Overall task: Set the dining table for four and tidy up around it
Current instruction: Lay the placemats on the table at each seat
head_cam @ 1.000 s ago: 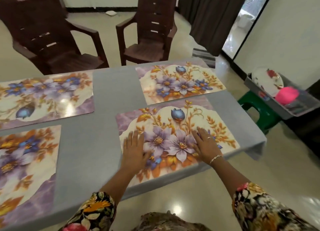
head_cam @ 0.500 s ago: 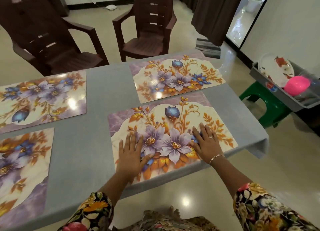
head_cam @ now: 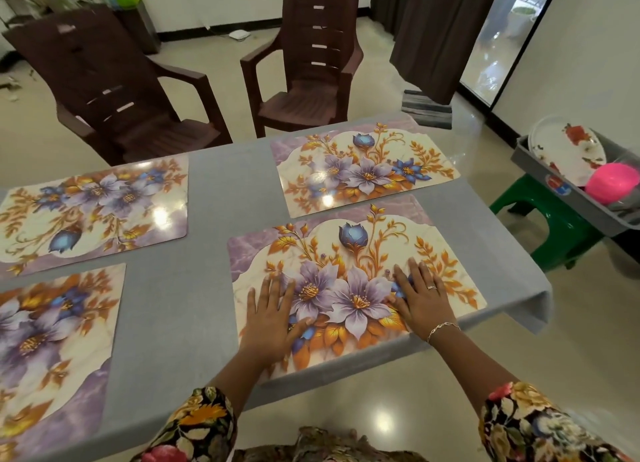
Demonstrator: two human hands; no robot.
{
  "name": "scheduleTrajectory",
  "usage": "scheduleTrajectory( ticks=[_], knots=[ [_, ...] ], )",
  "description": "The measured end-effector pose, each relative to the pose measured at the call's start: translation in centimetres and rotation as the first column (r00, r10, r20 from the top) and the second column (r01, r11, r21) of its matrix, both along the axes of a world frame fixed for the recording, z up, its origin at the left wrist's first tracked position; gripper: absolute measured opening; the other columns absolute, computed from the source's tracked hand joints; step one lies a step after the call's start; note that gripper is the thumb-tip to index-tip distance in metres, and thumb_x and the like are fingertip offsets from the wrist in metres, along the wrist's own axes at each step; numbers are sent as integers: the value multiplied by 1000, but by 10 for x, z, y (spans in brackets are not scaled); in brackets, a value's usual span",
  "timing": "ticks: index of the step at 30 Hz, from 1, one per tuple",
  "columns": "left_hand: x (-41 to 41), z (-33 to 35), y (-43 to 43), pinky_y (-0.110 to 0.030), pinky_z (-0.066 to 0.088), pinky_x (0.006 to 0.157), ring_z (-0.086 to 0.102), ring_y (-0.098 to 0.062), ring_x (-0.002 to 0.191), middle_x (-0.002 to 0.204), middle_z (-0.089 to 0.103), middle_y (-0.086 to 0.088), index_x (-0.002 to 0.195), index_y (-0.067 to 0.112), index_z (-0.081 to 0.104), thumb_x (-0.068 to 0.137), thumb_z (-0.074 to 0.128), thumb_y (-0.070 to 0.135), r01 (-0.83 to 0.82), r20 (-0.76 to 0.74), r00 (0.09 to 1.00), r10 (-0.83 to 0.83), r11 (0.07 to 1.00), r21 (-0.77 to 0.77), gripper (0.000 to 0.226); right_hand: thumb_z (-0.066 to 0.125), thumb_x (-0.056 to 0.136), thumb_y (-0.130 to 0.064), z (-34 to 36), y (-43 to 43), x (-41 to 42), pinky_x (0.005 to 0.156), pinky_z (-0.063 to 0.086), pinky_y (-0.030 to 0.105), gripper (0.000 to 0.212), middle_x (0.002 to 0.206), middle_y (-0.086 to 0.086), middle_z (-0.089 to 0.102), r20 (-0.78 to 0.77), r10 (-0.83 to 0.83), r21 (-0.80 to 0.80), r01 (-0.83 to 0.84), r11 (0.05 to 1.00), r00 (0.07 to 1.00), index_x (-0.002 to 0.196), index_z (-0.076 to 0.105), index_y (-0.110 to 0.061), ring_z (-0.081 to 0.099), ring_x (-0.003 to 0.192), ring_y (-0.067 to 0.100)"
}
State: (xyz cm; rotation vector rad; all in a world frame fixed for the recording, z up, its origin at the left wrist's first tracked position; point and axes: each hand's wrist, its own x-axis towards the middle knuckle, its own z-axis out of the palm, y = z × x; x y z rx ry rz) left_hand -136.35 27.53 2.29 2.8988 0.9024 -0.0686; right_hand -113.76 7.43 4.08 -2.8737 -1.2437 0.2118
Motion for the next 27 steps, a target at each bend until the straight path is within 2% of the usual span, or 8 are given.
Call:
scheduleTrajectory(
  ticks=[7, 12, 14, 16, 20, 24, 26, 27],
  knots=[
    [-2, 1, 3, -40, 0, 112, -12, -23, 145, 156, 18, -12, 151, 22, 8, 92, 14, 67, -6, -36, 999, 7, 1000, 21, 75, 4, 96, -53, 2, 0, 1, 81, 51, 49, 74, 124, 18, 60, 7, -3, -12, 3, 1000, 1000, 122, 61, -15, 61, 108, 37],
    [-2, -1, 5, -41, 2, 111, -12, -23, 145, 159, -8, -4, 151, 23, 6, 91, 14, 68, 28, -14, 1000, -28, 999, 23, 75, 3, 96, -52, 1, 1, 1, 78, 53, 46, 74, 120, 17, 63, 29, 5, -9, -5, 1000, 1000, 118, 64, -16, 63, 104, 35],
    [-2, -1, 7, -42, 2, 111, -12, -23, 145, 158, -10, -4, 151, 23, 5, 91, 14, 68, 28, -16, 999, -28, 999, 23, 75, 3, 96, -51, 0, 1, 1, 78, 53, 46, 73, 120, 16, 63, 33, 5, -6, -5, 1000, 999, 118, 63, -16, 63, 105, 35],
    [-1, 1, 8, -41, 3, 111, -12, -23, 145, 159, -5, -6, 151, 23, 5, 92, 14, 68, 20, -19, 1000, -20, 999, 36, 75, 3, 96, -51, -2, 0, 1, 79, 52, 46, 72, 120, 16, 62, 46, 6, 3, -6, 1000, 999, 118, 63, -16, 63, 105, 35],
    [-1, 8, 5, -40, 4, 110, -11, -22, 145, 153, 23, -11, 151, 22, 9, 92, 13, 68, -14, -69, 998, 11, 999, -34, 75, 4, 96, -53, -3, -1, 1, 80, 52, 46, 72, 121, 16, 62, 58, 9, 32, -11, 999, 998, 119, 62, -16, 62, 106, 36],
    [2, 10, 4, -40, 3, 110, 1, -26, 146, 150, 27, -11, 149, 20, 23, 91, 13, 69, -2, -129, 992, -10, 996, -87, 76, 4, 96, -53, -3, -1, 1, 78, 52, 47, 73, 120, 17, 63, 66, 24, 50, -27, 998, 998, 118, 63, -16, 63, 104, 37],
    [7, 12, 0, -40, -2, 112, 18, -32, 143, 150, 24, -13, 146, 16, 31, 89, 5, 72, -5, -90, 996, 1, 999, -45, 83, 3, 95, -54, -2, -1, 2, 77, 53, 47, 76, 118, 17, 63, 55, 27, 48, -30, 998, 998, 117, 64, -15, 64, 103, 37],
    [11, 15, -3, -41, -5, 115, 18, -34, 141, 151, 17, -13, 146, 16, 30, 85, -3, 74, -16, -52, 999, 13, 999, -51, 91, 3, 95, -55, -2, -3, 3, 78, 53, 47, 77, 119, 17, 63, 45, 26, 56, -28, 998, 999, 118, 63, -14, 63, 104, 37]
  ],
)
